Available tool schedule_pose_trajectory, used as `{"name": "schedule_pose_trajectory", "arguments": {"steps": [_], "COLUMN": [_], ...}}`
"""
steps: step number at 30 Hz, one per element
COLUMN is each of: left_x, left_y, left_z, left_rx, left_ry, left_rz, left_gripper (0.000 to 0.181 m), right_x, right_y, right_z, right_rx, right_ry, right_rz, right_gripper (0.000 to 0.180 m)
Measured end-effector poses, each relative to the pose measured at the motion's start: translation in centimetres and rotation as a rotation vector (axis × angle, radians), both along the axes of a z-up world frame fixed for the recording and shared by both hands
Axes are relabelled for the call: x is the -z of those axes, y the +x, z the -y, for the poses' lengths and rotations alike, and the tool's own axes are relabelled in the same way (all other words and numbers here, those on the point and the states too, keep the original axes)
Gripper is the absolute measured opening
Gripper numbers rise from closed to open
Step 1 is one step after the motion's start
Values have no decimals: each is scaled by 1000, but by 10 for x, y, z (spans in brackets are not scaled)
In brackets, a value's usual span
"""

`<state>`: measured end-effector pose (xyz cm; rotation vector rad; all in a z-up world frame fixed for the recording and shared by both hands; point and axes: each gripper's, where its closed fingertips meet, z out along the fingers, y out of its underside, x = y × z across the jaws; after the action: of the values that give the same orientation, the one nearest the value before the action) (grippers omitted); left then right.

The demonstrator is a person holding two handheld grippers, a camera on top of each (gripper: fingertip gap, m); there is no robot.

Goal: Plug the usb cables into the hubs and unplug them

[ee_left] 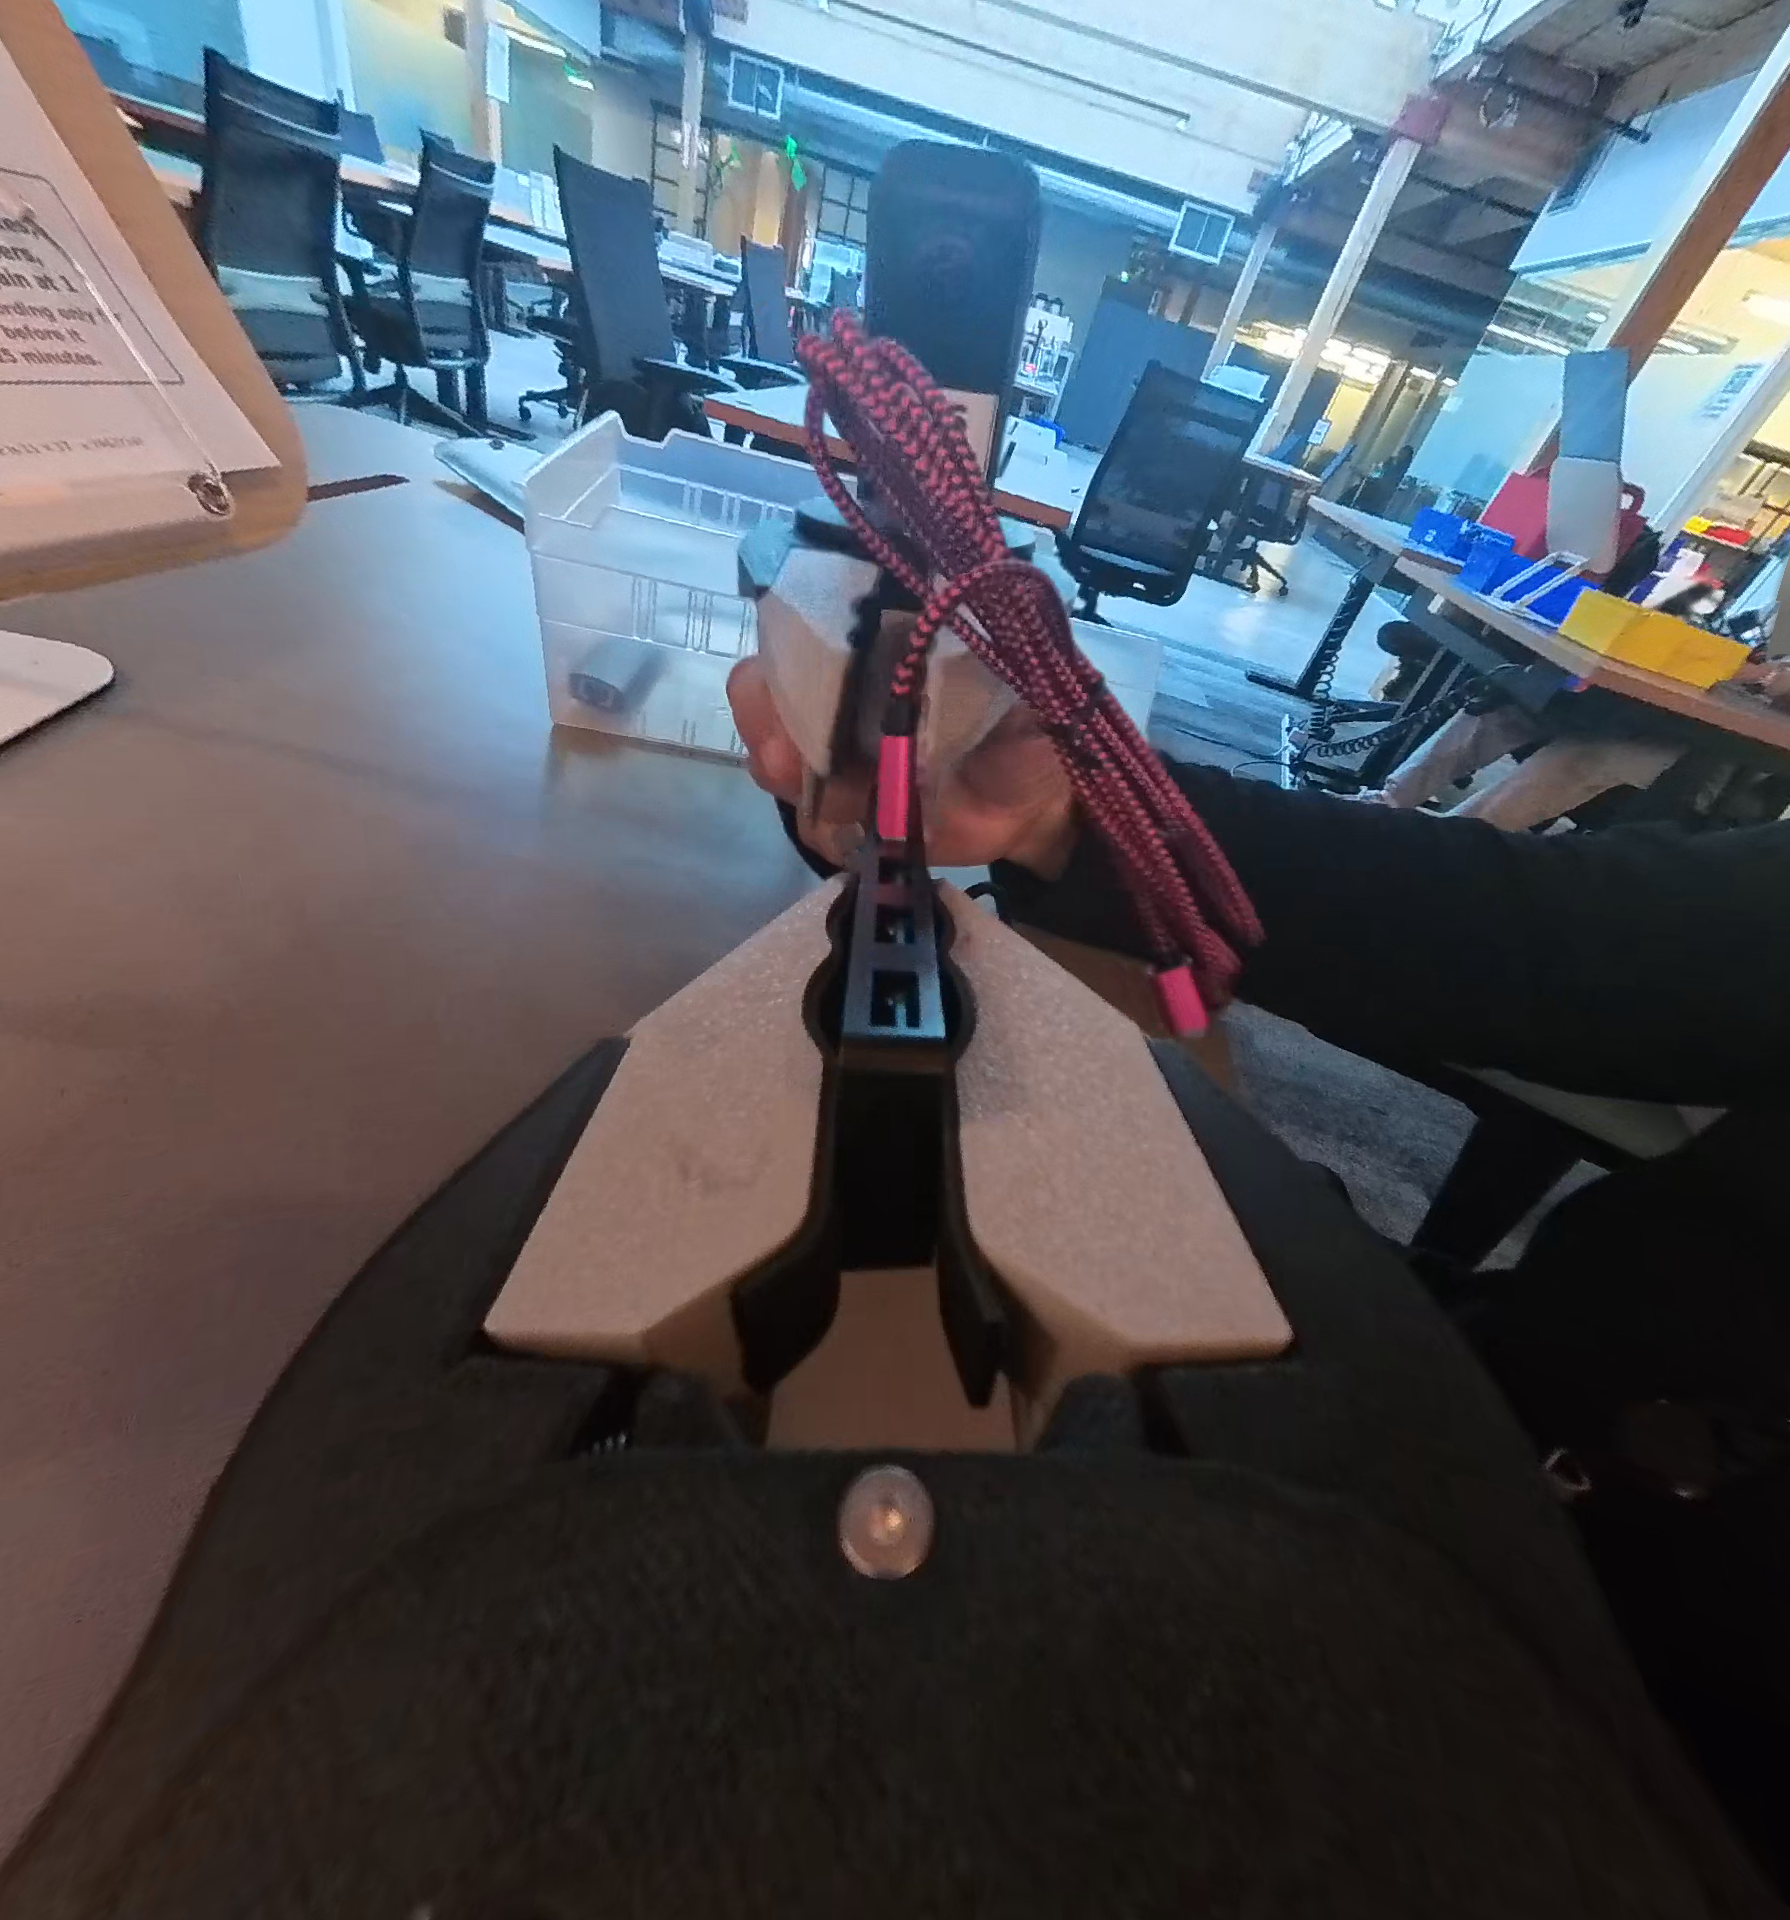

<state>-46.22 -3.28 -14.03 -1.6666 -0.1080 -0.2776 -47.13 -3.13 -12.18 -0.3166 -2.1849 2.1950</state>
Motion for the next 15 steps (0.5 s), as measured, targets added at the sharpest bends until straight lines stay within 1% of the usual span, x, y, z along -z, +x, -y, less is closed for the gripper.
{"name": "schedule_pose_trajectory", "arguments": {"steps": [6, 11, 15], "left_x": [0, 2, 8], "left_y": [1, 1, -3], "left_z": [-2, -3, -3], "left_rx": [5, -6, -33], "left_ry": [5, 2, -42], "left_rz": [11, 8, -44], "left_gripper": [9, 9, 10], "right_x": [0, 2, 7], "right_y": [3, 2, -1], "right_z": [15, 14, 16], "right_rx": [3, -11, 12], "right_ry": [12, 14, 35], "right_rz": [-20, 16, 7], "right_gripper": [4, 3, 3]}}
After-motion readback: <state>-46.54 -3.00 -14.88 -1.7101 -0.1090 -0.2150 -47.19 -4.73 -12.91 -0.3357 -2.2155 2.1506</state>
